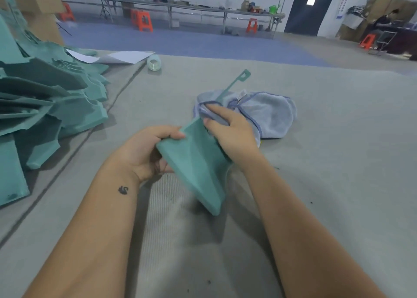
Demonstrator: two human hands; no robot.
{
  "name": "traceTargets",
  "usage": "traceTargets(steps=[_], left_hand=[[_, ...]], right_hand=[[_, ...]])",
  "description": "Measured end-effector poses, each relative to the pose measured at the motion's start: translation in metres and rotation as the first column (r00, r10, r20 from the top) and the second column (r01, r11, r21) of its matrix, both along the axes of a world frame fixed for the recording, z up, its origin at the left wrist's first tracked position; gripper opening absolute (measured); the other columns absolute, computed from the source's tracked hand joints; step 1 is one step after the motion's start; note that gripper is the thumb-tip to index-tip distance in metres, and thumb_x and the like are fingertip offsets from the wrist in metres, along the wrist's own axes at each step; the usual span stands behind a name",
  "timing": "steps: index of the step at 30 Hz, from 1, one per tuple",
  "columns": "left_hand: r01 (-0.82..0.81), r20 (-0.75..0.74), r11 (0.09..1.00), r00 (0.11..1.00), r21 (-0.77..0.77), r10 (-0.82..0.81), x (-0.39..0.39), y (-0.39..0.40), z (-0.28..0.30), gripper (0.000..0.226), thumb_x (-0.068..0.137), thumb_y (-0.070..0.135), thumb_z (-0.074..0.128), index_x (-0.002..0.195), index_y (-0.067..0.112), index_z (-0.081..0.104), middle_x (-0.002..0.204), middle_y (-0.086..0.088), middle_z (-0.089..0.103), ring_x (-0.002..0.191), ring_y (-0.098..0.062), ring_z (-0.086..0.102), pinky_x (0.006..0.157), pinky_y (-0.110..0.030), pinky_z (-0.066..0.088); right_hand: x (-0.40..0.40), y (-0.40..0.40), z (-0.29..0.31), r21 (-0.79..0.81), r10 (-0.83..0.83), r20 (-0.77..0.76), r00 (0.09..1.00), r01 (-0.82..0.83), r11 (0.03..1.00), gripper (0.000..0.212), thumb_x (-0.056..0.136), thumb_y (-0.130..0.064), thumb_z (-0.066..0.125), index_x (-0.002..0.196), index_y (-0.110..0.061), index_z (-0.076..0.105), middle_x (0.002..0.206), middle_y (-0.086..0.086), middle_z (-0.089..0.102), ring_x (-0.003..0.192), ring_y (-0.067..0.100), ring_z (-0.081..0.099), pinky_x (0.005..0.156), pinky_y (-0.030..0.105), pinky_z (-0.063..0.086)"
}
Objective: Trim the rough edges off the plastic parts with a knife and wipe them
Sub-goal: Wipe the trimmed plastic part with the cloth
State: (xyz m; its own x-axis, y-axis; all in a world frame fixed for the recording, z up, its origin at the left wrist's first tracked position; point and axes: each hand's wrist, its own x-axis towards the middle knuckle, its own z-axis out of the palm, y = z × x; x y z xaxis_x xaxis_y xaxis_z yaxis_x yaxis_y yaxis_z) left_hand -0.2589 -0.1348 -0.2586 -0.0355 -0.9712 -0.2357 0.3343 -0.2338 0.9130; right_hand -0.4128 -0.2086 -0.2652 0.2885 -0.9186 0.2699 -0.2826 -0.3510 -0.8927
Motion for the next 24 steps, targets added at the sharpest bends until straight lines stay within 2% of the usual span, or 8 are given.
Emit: traceTargets(steps=[4,6,9,12,17,20,22,24], left_hand=[[-0.010,-0.259,0.992,0.966,-0.126,-0.023,-0.005,-0.002,0.002,0.065,0.073,0.061,0.048,0.101,0.010,0.076,0.111,-0.014,0.070,0.097,-0.029,0.068,0.077,-0.043,0.058],[-0.031,-0.374,0.981,0.926,-0.191,-0.044,-0.009,-0.002,0.003,0.082,0.068,0.070,0.052,0.119,0.008,0.067,0.124,-0.016,0.064,0.112,-0.030,0.062,0.089,-0.043,0.054],[-0.168,-0.179,0.959,0.975,-0.230,0.128,-0.022,-0.005,0.000,0.038,0.080,0.036,0.067,0.111,0.013,0.065,0.104,-0.010,0.072,0.091,-0.025,0.070,0.070,-0.036,0.059],[-0.401,-0.009,0.893,0.913,-0.203,0.408,-0.026,-0.010,-0.003,0.014,0.091,0.006,0.058,0.100,0.016,0.063,0.081,-0.003,0.074,0.069,-0.020,0.071,0.055,-0.033,0.058],[-0.517,0.077,0.823,0.834,-0.238,0.546,-0.011,-0.011,-0.004,0.017,0.094,0.008,0.057,0.094,0.024,0.063,0.082,0.005,0.073,0.066,-0.012,0.070,0.056,-0.029,0.058],[-0.489,0.158,0.828,0.826,-0.274,0.541,-0.010,-0.012,-0.006,0.014,0.093,0.010,0.058,0.089,0.023,0.063,0.082,0.006,0.072,0.069,-0.012,0.070,0.064,-0.031,0.058],[-0.456,0.196,0.835,0.829,-0.307,0.525,-0.013,-0.012,-0.004,0.014,0.093,0.010,0.058,0.087,0.022,0.063,0.075,0.008,0.072,0.067,-0.011,0.069,0.060,-0.028,0.058],[-0.431,0.218,0.831,0.826,-0.352,0.520,-0.015,-0.011,-0.004,0.016,0.092,0.006,0.057,0.087,0.019,0.065,0.069,0.008,0.072,0.063,-0.009,0.068,0.055,-0.025,0.057]], right_hand=[[-0.001,-0.006,-0.002,-0.059,-0.173,-0.081,0.982,0.168,0.984,0.027,0.090,-0.020,0.052,0.092,-0.041,0.068,0.075,-0.043,0.058,0.084,-0.018,0.054,0.071,-0.003,0.033],[0.003,-0.006,-0.002,-0.138,-0.381,-0.084,0.921,0.368,0.920,0.019,0.093,-0.026,0.048,0.093,-0.034,0.065,0.074,-0.029,0.059,0.075,-0.005,0.049,0.067,-0.001,0.027],[0.006,-0.008,-0.005,-0.199,-0.433,-0.117,0.894,0.406,0.892,0.020,0.098,-0.032,0.047,0.102,-0.028,0.066,0.088,-0.014,0.061,0.079,0.004,0.047,0.067,0.017,0.024],[0.003,-0.008,-0.001,-0.099,-0.353,0.200,0.914,0.378,0.921,0.020,0.100,-0.022,0.048,0.104,-0.033,0.064,0.090,-0.019,0.060,0.076,-0.009,0.054,0.077,0.014,0.039],[-0.026,-0.019,0.015,-0.137,-0.537,0.618,0.574,0.751,0.646,0.035,0.100,-0.010,0.044,0.134,-0.005,0.050,0.111,-0.020,0.045,0.102,-0.020,0.043,0.091,0.000,0.027],[-0.017,-0.011,0.012,-0.329,-0.419,0.471,0.776,0.595,0.733,0.052,0.099,-0.022,0.043,0.149,-0.011,0.033,0.135,-0.024,0.030,0.119,-0.031,0.019,0.101,-0.001,0.011],[0.002,0.001,0.003,-0.481,-0.239,0.158,0.958,0.286,0.829,0.056,0.099,-0.030,0.039,0.152,-0.014,0.027,0.151,-0.013,0.025,0.137,-0.012,0.013,0.110,0.006,0.001],[0.021,0.008,-0.008,-0.502,-0.106,-0.212,0.972,-0.015,0.864,0.056,0.101,-0.036,0.033,0.154,-0.019,0.024,0.162,-0.001,0.015,0.148,0.011,0.007,0.119,0.023,-0.003]])
